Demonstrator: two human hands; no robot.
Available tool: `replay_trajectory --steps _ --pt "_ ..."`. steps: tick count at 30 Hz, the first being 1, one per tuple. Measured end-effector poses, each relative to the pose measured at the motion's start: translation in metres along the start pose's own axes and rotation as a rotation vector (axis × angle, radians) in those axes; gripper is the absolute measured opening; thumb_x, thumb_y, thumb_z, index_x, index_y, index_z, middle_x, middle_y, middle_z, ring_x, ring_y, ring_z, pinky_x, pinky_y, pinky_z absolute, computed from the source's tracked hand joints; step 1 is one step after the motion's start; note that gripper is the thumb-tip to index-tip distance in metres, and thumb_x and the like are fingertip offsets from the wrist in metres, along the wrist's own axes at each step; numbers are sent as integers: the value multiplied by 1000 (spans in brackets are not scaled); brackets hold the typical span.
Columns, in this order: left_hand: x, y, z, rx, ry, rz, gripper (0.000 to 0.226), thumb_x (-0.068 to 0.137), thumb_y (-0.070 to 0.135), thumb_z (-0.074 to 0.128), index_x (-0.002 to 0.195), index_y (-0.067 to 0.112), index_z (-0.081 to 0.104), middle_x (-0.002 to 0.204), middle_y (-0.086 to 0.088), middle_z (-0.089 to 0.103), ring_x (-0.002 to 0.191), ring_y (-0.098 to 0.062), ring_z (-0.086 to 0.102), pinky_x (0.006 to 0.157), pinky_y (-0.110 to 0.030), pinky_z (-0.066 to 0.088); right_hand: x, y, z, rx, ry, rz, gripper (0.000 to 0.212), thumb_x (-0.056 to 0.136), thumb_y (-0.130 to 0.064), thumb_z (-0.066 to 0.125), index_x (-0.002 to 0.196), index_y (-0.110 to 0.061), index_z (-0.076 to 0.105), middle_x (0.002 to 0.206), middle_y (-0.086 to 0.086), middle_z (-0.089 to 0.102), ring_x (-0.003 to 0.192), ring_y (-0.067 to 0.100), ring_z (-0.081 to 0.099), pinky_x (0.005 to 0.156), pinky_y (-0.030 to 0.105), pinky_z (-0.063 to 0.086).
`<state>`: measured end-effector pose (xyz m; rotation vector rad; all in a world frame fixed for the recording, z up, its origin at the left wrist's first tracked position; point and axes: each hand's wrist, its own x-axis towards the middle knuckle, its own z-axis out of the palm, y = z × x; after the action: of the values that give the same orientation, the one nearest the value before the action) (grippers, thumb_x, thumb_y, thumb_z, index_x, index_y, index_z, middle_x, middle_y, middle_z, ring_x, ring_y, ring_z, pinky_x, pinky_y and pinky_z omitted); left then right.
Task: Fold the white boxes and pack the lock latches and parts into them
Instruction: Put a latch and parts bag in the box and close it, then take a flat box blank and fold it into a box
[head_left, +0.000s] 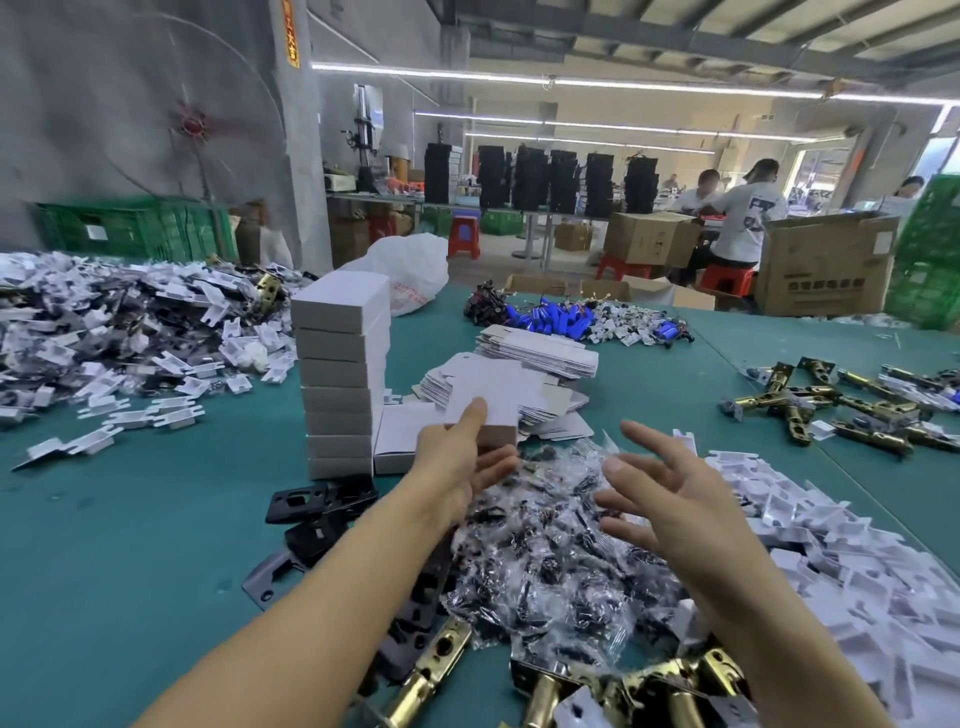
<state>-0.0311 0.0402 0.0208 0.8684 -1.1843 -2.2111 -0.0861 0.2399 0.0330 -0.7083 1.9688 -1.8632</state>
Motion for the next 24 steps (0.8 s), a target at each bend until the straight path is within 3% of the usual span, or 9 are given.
replay_trajectory --steps 5,9,15,19,24 --pt "29 -1 -10 -118 212 17 32 101 24 59 115 -2 46 83 -18 57 57 -23 59 36 -24 50 -3 -4 -3 10 -80 -20 30 91 -25 67 118 -36 63 112 -2 67 85 16 73 79 37 61" --pt "42 -4 -16 -134 268 11 32 101 24 60 115 -4 50 83 -17 58 61 -23 58 35 -22 49 -3 -5 -6 31 -83 -22 24 91 -24 68 113 -34 67 106 0 70 87 21 73 81 43 61" --pt "41 -5 -19 -296 407 -7 30 96 21 68 111 2 50 83 -15 58 60 -21 58 36 -25 52 -1 -5 -9 47 -92 -21 21 90 -23 69 110 -31 70 96 2 74 87 24 73 75 38 61" --pt "38 -7 -20 -391 478 1 41 100 19 63 132 1 46 105 -18 56 67 -23 61 48 -32 60 -1 -5 -10 43 -99 -19 20 90 -22 69 108 -31 71 94 3 74 87 25 73 74 36 61" --pt "40 -5 -12 -429 500 4 49 103 19 57 143 -1 37 126 -25 57 68 -22 61 73 -34 59 -2 -5 -10 26 -117 -7 21 91 -25 68 111 -31 69 96 6 74 83 20 73 71 31 60"
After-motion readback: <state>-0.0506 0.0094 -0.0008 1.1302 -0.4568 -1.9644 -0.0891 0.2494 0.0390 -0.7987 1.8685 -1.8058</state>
